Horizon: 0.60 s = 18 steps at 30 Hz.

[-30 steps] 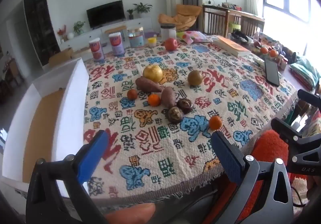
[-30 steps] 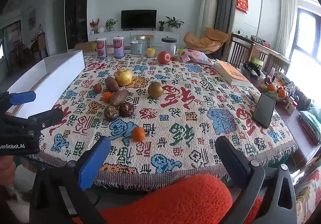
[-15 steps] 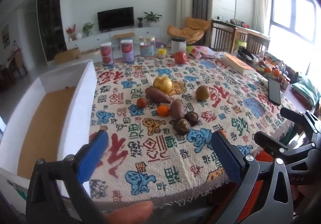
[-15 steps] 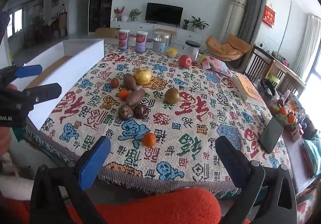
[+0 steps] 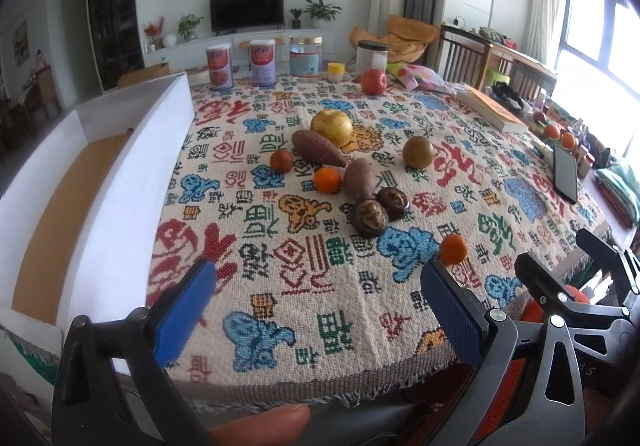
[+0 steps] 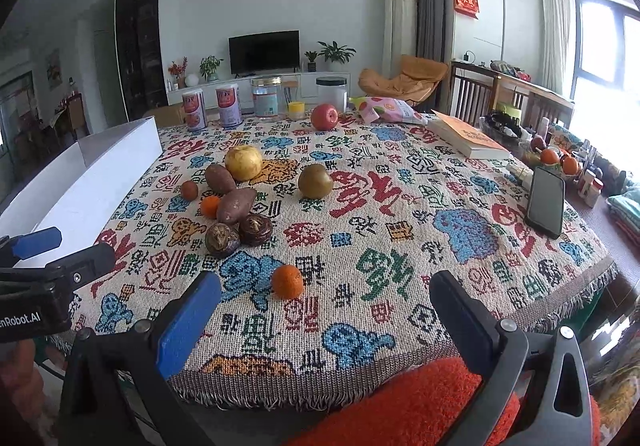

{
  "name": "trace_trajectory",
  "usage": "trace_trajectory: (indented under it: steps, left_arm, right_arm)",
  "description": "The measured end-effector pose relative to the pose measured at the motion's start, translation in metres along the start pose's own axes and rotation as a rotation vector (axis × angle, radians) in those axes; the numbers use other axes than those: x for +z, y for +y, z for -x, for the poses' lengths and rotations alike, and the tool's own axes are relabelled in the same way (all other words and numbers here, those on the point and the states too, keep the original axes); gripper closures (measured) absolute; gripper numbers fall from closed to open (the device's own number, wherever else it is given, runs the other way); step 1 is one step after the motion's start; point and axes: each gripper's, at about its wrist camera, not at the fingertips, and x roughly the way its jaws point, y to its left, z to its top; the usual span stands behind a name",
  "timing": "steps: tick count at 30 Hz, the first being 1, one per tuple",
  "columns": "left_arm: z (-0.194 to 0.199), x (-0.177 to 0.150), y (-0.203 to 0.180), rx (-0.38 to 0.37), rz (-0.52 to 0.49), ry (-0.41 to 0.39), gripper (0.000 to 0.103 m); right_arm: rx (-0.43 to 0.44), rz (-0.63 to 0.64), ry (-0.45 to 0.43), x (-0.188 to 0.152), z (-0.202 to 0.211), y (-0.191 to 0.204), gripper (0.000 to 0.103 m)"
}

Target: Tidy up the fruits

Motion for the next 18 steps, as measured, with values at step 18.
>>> trace_trajectory:
  steps: [18]
  left_arm:
    - [-0.0084,0.0009,0.0015,0.032,0.008,0.023,0.001]
  right_arm:
    - [0.017,0.015,0.015,-0.0034,-0.0080,0.0022,0.000]
